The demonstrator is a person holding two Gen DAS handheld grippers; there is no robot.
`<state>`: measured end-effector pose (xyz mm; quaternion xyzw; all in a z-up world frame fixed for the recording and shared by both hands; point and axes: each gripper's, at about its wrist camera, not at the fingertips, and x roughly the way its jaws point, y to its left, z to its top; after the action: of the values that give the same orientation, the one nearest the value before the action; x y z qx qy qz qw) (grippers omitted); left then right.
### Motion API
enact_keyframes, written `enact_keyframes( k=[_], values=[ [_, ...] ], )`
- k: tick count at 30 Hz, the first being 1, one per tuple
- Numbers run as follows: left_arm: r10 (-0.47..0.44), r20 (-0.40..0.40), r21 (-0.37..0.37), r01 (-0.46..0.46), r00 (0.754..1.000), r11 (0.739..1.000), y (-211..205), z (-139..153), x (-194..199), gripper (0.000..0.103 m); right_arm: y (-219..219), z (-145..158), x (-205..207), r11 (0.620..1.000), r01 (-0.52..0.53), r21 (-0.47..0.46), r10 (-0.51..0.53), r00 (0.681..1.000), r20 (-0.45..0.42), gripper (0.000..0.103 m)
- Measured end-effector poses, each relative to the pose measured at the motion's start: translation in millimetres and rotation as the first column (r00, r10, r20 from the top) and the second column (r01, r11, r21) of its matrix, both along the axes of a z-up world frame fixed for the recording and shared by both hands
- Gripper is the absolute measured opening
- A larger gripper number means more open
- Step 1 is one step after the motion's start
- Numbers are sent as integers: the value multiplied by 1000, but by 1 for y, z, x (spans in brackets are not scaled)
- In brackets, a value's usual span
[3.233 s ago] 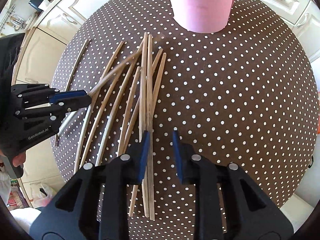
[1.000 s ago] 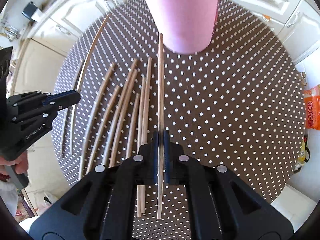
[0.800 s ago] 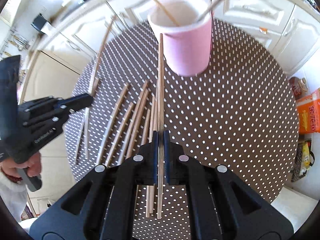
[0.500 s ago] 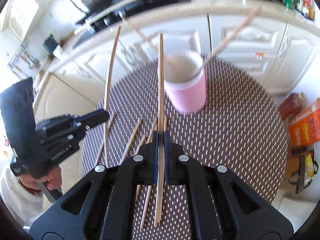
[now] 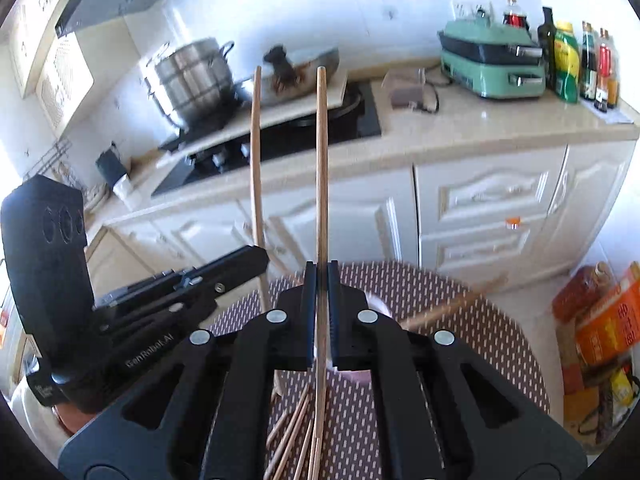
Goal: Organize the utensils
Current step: 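Lift both held chopsticks upright and lower them into the pink cup, then open the left tool releasing its chopstick while the right tool releases its own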
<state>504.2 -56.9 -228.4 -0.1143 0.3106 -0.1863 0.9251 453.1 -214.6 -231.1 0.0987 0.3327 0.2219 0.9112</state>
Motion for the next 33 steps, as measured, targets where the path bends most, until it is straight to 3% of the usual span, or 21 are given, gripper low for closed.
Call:
enact_keyframes(
  k=[5,17,33],
  values=[
    [35,22,-43,-34,999,999,-7,-3,24,6,-8,6,20,999,34,21,-35,998,50,6],
    [59,-19,16,-58,998,998,-22,-44,40,6,-2,-19,42,999,44,-7,-43,995,91,6],
    [34,-53,77,-30,998,997,-17,-57,9,6,2,-34,0,995,-26,-97,34,996,78,6]
  ],
)
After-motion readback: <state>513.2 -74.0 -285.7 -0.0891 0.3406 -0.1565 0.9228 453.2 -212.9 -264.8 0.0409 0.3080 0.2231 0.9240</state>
